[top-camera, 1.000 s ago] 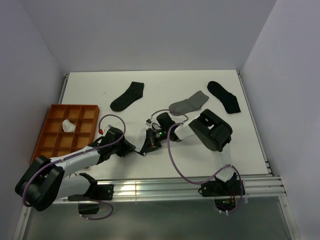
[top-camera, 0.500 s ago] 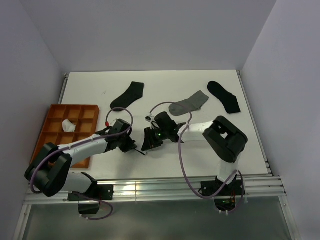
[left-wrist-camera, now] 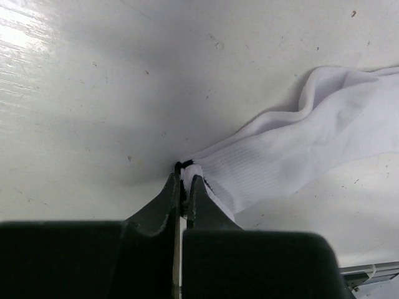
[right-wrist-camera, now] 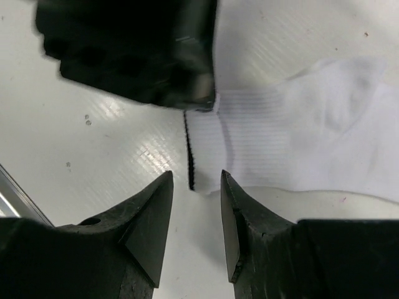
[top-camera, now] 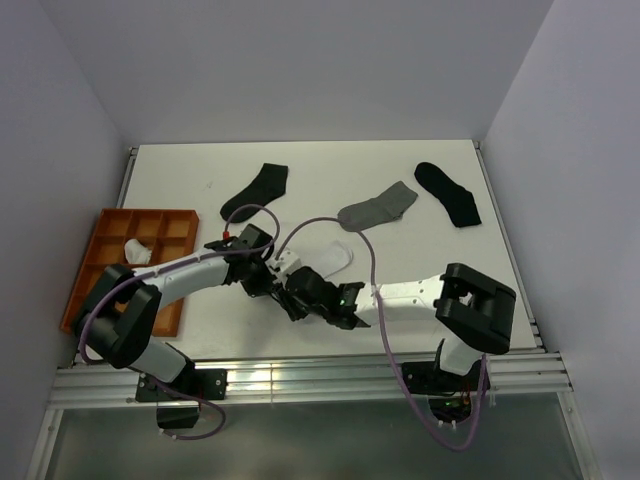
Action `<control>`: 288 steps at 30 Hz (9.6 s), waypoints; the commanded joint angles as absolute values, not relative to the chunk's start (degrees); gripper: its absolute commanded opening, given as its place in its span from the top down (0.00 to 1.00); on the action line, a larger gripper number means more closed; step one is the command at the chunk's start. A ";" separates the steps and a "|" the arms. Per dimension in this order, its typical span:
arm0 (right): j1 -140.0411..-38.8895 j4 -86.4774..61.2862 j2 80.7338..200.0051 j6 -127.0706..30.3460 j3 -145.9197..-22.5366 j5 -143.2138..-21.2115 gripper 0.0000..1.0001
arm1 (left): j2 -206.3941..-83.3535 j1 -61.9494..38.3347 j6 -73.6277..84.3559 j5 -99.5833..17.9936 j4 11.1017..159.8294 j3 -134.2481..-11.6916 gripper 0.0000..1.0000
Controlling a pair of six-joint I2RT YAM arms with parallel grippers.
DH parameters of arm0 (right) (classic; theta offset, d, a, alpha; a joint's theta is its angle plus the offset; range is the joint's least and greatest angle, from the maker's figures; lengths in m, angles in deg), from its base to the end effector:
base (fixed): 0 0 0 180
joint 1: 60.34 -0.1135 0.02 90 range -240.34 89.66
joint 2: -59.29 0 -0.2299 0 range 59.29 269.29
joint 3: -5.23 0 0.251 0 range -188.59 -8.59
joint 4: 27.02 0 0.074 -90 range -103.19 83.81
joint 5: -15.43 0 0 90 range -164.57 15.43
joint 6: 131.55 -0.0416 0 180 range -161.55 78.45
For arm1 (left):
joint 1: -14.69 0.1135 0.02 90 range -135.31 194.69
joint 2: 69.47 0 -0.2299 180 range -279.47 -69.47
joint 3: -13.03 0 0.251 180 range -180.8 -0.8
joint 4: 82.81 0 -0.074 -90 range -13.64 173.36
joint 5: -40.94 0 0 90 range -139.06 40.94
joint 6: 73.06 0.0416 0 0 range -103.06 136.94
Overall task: Roll the socks
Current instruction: Roll the sock at the center of the board.
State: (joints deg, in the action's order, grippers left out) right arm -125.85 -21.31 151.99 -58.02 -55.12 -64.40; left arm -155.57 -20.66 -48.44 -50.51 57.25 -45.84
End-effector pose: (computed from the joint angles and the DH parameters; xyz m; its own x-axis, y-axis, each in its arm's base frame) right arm 0.1449 0.3003 0.1380 -0.4827 -0.3865 -0.7859 -0.7313 0.6717 0.1188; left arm 0.2228 -0.1567 0.1215 -0.8317 -0.5243 -0.1828 -0.4458 0.8268 -0.3430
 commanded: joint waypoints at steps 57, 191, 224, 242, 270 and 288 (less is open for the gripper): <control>-108.34 -18.63 170.47 -66.50 -62.03 -113.33 1.00 | -139.10 -11.76 -55.12 -52.04 62.43 -34.03 0.55; -100.94 -41.76 172.32 -91.47 -51.31 -122.39 1.00 | -136.17 -22.57 -59.26 -51.25 82.83 -21.45 0.55; -123.79 -12.92 149.90 -55.09 -59.66 -60.96 0.55 | -151.64 -24.51 -53.10 -51.69 65.17 -38.33 0.77; -132.05 -14.42 161.07 -51.91 -61.95 -56.64 0.61 | -153.67 -24.24 -52.66 -52.22 62.01 -40.44 0.78; -127.75 -30.07 145.77 -50.96 -49.37 -61.21 0.46 | -155.16 -23.37 -50.38 -52.75 59.28 -42.98 0.78; -130.39 -26.38 159.65 -47.44 -55.17 -58.14 0.62 | -156.04 -21.26 -50.73 -50.73 60.16 -41.50 0.76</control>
